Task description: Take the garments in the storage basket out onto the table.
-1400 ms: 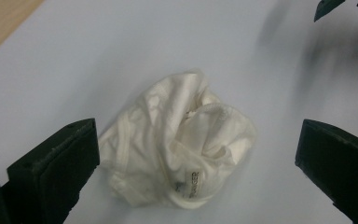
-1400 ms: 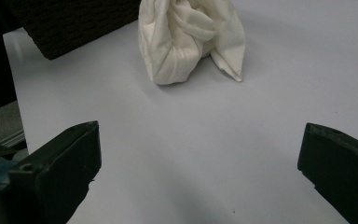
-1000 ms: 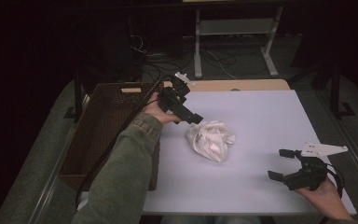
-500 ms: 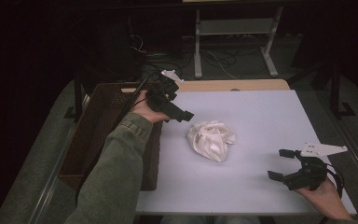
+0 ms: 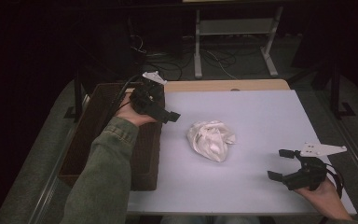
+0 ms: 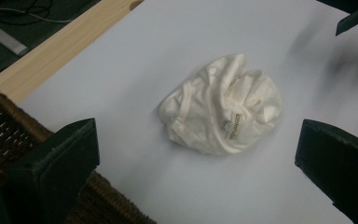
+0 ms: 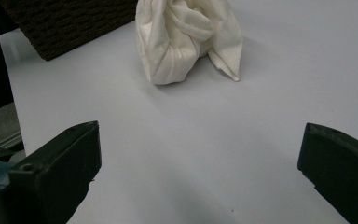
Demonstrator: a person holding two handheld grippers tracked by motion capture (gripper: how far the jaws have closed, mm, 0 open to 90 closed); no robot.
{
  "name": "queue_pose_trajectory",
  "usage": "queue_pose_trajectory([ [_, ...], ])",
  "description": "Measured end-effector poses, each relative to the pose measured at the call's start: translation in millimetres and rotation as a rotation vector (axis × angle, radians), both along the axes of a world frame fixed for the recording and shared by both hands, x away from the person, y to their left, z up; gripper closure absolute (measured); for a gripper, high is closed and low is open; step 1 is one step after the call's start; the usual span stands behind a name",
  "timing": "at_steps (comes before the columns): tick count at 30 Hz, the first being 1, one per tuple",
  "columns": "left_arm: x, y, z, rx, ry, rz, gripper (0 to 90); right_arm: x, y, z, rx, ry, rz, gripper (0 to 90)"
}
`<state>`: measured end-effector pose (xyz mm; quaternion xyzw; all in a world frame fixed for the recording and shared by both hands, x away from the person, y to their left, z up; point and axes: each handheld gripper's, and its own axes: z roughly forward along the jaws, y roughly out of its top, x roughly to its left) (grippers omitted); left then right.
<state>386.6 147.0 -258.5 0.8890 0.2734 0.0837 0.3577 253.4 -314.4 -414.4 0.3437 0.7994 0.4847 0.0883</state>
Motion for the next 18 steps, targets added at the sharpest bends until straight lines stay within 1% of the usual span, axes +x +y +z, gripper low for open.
queue_pose_trajectory([
  [1, -0.7, 3.0, -0.3, -0.009, -0.001, 0.005, 0.0, 0.0, 0.0, 0.0, 0.000, 0.000, 0.000, 0.0],
  [6, -4.8, 17.8, -0.4, -0.015, -0.005, 0.026, 0.0, 0.0, 0.3, -0.3, 0.000, 0.001, -0.001, 0.0],
  [7, -5.2, 21.3, -0.2, -0.006, -0.006, 0.023, 0.0, 0.1, 0.3, -0.4, 0.000, 0.002, -0.001, 0.0],
  [11, -9.0, 30.6, -1.4, -0.016, -0.011, 0.037, 0.0, -0.4, 0.5, -0.3, 0.000, 0.009, -0.003, 0.0],
  [18, -16.2, 44.8, -4.6, -0.025, -0.013, 0.056, 0.0, -0.2, 0.5, -0.6, -0.003, 0.003, -0.005, 0.0],
])
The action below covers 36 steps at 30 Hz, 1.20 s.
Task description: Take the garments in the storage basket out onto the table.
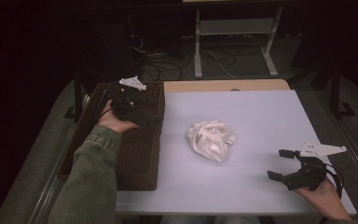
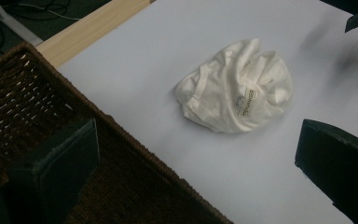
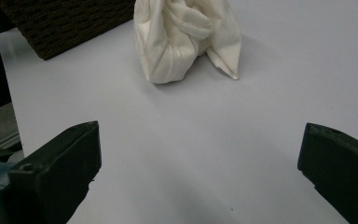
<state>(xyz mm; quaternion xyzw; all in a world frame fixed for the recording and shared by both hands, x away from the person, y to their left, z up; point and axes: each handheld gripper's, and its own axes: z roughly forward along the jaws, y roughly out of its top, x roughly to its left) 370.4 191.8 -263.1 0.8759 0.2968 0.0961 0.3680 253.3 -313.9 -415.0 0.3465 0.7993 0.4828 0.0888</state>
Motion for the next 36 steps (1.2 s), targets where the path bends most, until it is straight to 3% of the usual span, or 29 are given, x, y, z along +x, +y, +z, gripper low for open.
queue_pose_trajectory([
  [13, -15.9, 31.8, -17.0, -0.030, 0.008, 0.045, 0.0, -0.4, 0.0, 0.1, -0.003, 0.002, -0.008, 0.0],
  [21, -28.6, 56.3, -28.6, -0.071, 0.006, 0.077, 0.0, -0.7, 0.7, -0.3, -0.005, 0.004, -0.010, 0.0],
  [27, -38.5, 71.3, -34.8, -0.109, 0.004, 0.105, 0.0, -0.5, 0.6, -0.6, -0.005, 0.003, -0.013, 0.0],
  [30, -46.7, 82.8, -40.2, -0.158, -0.003, 0.130, 0.0, -0.4, 0.8, -0.9, -0.005, 0.006, -0.015, 0.0],
  [36, -53.7, 90.4, -43.9, -0.197, -0.012, 0.143, 0.0, -0.5, 0.9, -1.0, -0.005, 0.009, -0.015, 0.0],
])
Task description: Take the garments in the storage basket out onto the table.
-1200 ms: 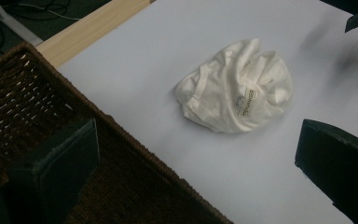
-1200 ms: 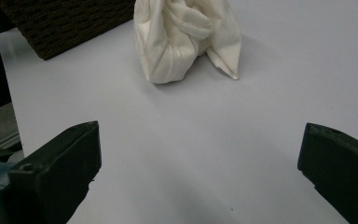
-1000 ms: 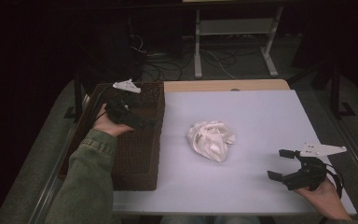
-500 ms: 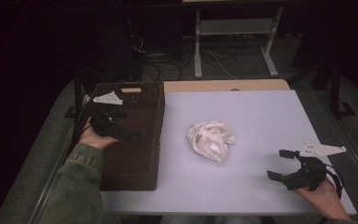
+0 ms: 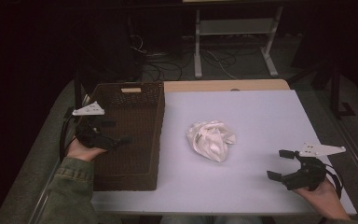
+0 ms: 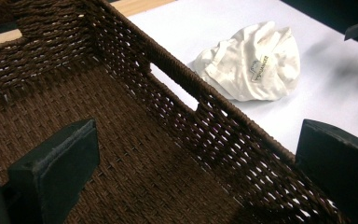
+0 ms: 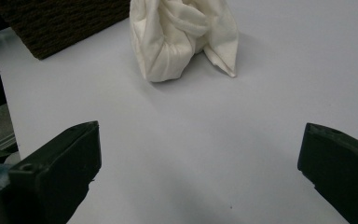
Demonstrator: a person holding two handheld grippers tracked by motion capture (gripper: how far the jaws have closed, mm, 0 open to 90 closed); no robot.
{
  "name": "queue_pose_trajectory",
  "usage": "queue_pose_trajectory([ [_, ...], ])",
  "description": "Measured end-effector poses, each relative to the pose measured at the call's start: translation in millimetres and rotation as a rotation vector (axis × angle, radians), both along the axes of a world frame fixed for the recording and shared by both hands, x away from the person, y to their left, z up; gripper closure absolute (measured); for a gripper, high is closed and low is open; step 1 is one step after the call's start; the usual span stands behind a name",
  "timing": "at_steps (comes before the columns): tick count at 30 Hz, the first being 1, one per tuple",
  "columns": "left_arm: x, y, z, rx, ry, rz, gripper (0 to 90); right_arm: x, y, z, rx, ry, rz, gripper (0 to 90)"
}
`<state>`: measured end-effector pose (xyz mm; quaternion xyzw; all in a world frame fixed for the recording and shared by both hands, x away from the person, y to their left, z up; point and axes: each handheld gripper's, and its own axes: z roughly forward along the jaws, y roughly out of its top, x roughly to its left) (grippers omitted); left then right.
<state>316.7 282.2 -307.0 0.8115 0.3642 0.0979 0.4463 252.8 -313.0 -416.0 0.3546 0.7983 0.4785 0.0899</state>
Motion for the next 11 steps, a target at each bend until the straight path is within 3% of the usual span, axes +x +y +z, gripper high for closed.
queue_pose_trajectory([
  [11, -11.3, 6.4, -6.6, -0.022, -0.023, 0.016, 0.0, 0.1, -1.2, 0.1, 0.003, -0.002, -0.002, 0.0],
])
